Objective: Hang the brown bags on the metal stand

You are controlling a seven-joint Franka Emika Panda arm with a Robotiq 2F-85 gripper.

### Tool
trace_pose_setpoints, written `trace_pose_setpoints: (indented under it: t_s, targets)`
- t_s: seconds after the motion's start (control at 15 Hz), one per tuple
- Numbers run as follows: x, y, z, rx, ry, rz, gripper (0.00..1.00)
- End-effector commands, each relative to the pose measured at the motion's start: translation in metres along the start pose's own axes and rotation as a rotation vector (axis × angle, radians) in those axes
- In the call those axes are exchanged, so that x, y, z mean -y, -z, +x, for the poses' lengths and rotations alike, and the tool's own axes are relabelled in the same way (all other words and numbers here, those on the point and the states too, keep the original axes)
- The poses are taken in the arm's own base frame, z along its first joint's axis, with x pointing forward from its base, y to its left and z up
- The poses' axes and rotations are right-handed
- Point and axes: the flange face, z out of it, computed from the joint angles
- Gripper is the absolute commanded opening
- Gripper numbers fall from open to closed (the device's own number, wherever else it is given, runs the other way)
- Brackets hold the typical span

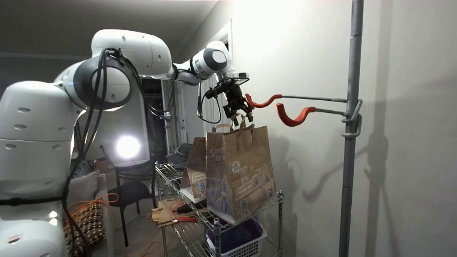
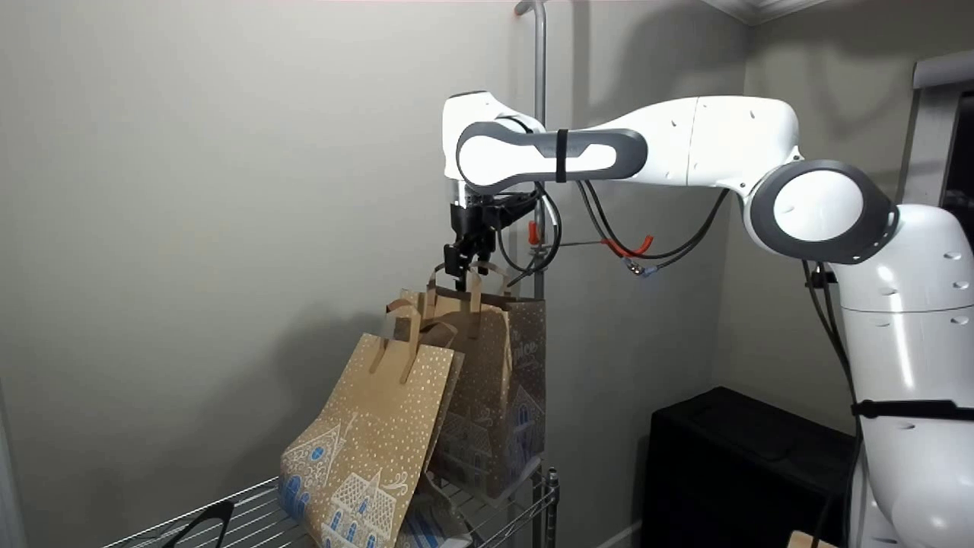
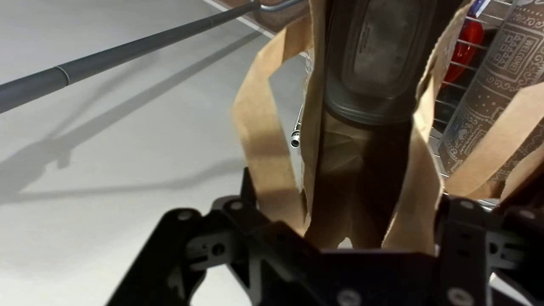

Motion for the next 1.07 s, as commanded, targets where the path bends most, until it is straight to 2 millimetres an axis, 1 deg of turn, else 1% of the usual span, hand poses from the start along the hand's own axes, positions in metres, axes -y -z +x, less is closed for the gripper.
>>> trace_pose_setpoints:
  t_s: [0.0, 0.33, 0.47, 0.53, 0.6, 0.8, 0.93, 1.0]
  targets:
    - [-0.003, 0.009, -0.005, 0.021, 0.015, 0.022, 0.54]
    - [-0.006, 0.020, -0.012, 0.082, -0.058, 0.055, 0.22]
    - [-0.001, 0.022, -0.014, 0.121, -0.079, 0.093, 0.09]
    - [0.003, 0.022, -0.015, 0.132, -0.082, 0.114, 0.05]
    - [0.005, 0.023, -0.015, 0.139, -0.087, 0.127, 0.02]
    - [0.008, 0.025, -0.015, 0.149, -0.098, 0.150, 0.02]
    - [0.004, 0.031, -0.017, 0.143, -0.106, 0.140, 0.04]
    - [-0.002, 0.040, -0.021, 0.137, -0.112, 0.122, 0.04]
